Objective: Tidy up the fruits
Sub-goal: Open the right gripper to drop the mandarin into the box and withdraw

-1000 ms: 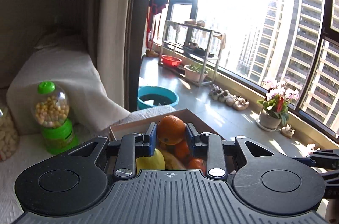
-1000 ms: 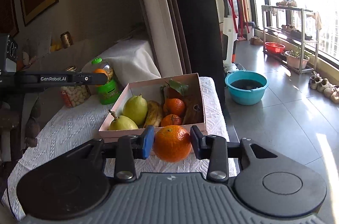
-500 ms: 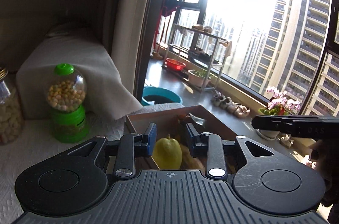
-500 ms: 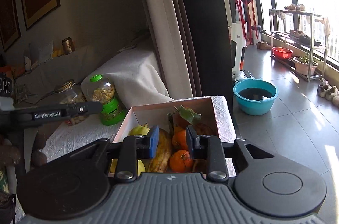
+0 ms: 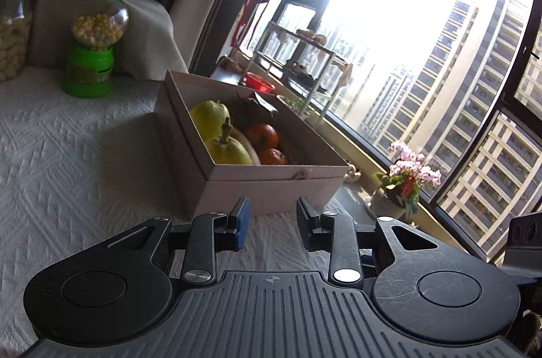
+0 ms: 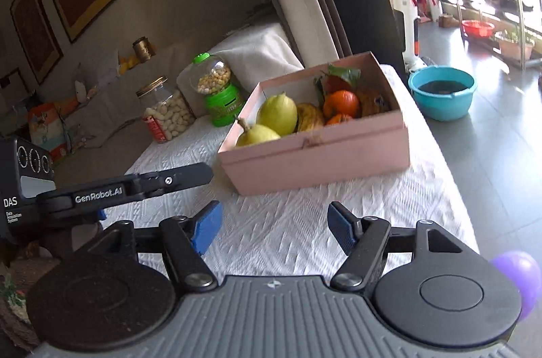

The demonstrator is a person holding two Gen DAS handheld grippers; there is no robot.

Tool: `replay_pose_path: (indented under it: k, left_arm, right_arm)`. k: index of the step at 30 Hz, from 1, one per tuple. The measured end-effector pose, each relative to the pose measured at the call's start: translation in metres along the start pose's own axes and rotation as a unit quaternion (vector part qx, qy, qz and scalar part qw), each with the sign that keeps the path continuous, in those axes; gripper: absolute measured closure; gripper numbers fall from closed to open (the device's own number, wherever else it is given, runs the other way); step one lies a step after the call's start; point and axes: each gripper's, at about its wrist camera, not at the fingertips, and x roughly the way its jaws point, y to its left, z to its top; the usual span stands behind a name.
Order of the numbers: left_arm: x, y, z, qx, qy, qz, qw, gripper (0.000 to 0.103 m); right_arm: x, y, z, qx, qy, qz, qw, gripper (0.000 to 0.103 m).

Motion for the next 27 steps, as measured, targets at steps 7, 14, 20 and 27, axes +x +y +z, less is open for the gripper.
replay_pose_path:
  k: [7,14,20,27]
  left_arm:
    - [0.006,-0.002,0.002,0.005,-0.01,0.015,0.9998,0.069]
    - [0.008,-0.007,0.004,0.008,0.007,0.028,0.9996,0.069]
    - [0.005,-0.016,0.004,0.019,0.006,0.023,0.9995,0.069]
    - [-0.006,-0.018,-0.002,0.03,0.022,0.038,0.9986,0.069]
  right_arm:
    - [0.012,-0.028,-0.052,0.082,-0.071,0.062,0.992,0.037]
    - [0.003,-0.053,-0.058,0.148,-0.098,0.129,0.976,0.037]
    - [-0.006,-0.063,-0.059,0.171,-0.109,0.11,0.973,0.036]
    - [-0.003,-0.048,-0.054,0.146,-0.108,0.111,0.977,0.035]
